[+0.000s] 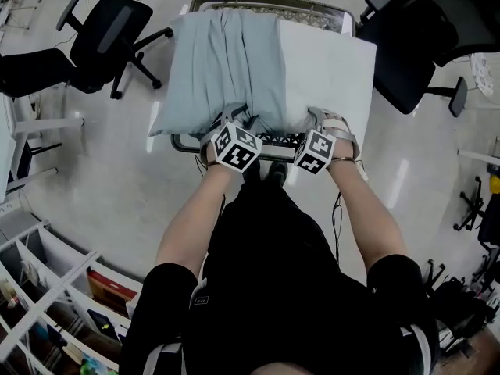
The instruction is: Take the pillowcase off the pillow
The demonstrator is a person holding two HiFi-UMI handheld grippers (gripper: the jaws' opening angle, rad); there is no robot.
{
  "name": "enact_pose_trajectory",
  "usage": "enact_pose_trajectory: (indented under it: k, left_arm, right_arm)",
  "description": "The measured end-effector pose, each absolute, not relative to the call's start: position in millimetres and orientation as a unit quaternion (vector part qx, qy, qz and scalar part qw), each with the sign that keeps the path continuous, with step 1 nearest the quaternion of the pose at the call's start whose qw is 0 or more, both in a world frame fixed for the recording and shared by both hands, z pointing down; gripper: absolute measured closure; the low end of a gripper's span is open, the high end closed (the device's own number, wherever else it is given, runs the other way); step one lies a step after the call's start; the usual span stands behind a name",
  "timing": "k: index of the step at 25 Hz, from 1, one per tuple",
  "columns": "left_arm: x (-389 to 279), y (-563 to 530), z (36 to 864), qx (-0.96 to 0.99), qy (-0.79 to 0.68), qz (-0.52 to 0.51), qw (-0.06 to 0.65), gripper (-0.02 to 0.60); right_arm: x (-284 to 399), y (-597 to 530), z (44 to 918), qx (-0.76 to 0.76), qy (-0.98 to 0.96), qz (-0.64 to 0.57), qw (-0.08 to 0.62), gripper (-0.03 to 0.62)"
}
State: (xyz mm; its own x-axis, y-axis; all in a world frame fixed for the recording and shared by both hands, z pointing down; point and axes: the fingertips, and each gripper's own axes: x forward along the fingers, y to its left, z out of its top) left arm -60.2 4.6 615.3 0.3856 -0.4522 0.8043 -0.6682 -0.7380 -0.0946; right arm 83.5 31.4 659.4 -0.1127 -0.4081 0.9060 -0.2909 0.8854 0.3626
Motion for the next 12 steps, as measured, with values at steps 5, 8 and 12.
enact_pose_trajectory:
  k: [5, 8, 12]
  left_arm:
    - [-47.6, -33.7, 588.4, 0.846, -0.315, 0.414, 0.116, 0.476]
    - [-47.3, -38.2, 577.6, 0.852, -0.292, 0.424, 0.096, 0.527]
    - [-76.1, -24.7, 581.6, 0.844, -0.273, 0.454, 0.085, 0.561]
  right_arm:
    - [93.5, -10.5, 621.4, 0.242, -0.735, -0.026, 0.633, 0.371]
    - [103.0, -27.0, 602.5, 0.237, -0.736, -0.009, 0.634, 0.397]
    - [110.8, -30.9, 588.2, 0.215, -0.748, 0.013, 0.628, 0.409]
